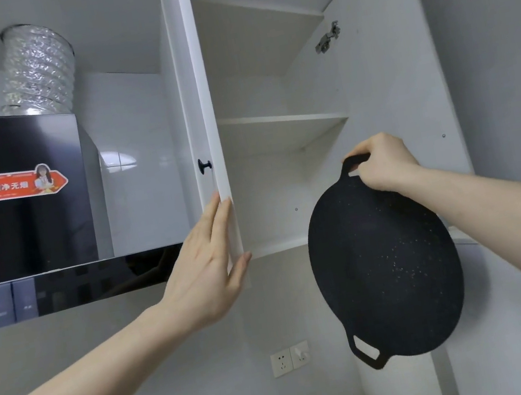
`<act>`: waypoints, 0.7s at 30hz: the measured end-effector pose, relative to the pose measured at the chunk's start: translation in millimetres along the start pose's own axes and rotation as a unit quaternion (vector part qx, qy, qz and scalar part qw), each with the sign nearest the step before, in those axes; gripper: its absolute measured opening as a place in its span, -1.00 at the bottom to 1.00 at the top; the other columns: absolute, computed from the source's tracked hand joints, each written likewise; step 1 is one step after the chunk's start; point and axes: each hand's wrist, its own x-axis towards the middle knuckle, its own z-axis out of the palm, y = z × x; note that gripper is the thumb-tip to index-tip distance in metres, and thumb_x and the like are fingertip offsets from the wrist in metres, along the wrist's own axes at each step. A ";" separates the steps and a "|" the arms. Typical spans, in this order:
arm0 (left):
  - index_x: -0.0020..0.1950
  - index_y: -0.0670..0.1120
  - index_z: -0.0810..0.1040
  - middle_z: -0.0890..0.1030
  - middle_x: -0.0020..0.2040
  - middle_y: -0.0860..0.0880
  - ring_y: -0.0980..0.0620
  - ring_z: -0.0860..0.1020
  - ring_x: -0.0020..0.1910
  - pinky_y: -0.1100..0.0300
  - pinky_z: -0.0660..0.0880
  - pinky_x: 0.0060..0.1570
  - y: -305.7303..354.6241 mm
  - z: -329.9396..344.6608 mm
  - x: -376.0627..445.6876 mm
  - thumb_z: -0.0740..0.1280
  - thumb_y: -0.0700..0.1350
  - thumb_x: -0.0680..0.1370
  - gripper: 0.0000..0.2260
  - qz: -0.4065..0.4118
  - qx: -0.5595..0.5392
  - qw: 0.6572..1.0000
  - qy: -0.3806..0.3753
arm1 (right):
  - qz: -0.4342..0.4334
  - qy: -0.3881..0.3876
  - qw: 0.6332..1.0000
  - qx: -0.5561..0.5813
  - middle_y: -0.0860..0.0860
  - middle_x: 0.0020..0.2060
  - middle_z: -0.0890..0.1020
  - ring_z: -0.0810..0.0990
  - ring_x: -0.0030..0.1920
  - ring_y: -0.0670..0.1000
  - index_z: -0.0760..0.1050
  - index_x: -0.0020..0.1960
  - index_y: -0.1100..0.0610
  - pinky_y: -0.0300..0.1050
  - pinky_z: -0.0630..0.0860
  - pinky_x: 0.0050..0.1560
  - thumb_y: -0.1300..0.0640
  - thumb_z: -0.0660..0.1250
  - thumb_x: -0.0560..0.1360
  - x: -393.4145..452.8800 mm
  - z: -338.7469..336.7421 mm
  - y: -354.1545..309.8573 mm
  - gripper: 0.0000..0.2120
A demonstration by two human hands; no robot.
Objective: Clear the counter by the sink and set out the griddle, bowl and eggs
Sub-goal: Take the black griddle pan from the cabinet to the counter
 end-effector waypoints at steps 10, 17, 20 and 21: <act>0.68 -0.05 -0.21 -0.24 0.69 -0.02 -0.11 0.44 0.38 0.07 0.42 0.32 14.3 26.1 24.6 0.16 0.21 0.67 -0.23 0.050 -0.018 0.998 -0.038 | -0.027 -0.072 0.996 -0.036 -0.06 0.09 0.72 0.62 0.19 0.01 0.72 0.12 -0.03 -0.11 0.53 0.26 0.34 0.39 0.50 -14.5 4.4 7.5 -0.66; 0.66 0.08 -0.32 -0.32 0.67 0.02 -0.13 -0.05 0.67 -0.11 0.09 0.60 24.8 72.6 62.9 0.09 0.28 0.67 -0.24 0.087 -0.007 0.992 -0.096 | -0.024 -0.118 0.989 -0.090 -0.07 -0.04 0.74 0.65 0.07 -0.02 0.74 0.04 -0.05 -0.16 0.55 0.03 0.37 0.30 0.49 -19.0 9.7 9.5 -0.61; 0.63 0.15 -0.37 -0.37 0.65 0.04 -0.14 -0.13 0.67 -0.13 0.00 0.62 28.1 93.7 77.7 0.09 0.28 0.67 -0.25 0.080 0.012 0.986 -0.144 | -0.032 -0.135 0.981 -0.135 -0.01 -0.01 0.72 0.65 0.04 0.06 0.75 0.01 -0.03 -0.04 0.63 0.06 0.31 0.38 0.47 -16.4 14.7 14.3 -0.70; 0.63 0.15 -0.37 -0.37 0.65 0.05 -0.14 -0.15 0.67 -0.13 -0.02 0.62 29.9 101.7 83.2 0.08 0.27 0.67 -0.26 0.075 0.018 0.984 -0.162 | -0.034 -0.139 0.977 -0.155 0.02 0.01 0.71 0.65 0.03 0.09 0.74 0.01 -0.01 -0.03 0.63 0.03 0.30 0.40 0.47 -15.1 15.1 16.8 -0.73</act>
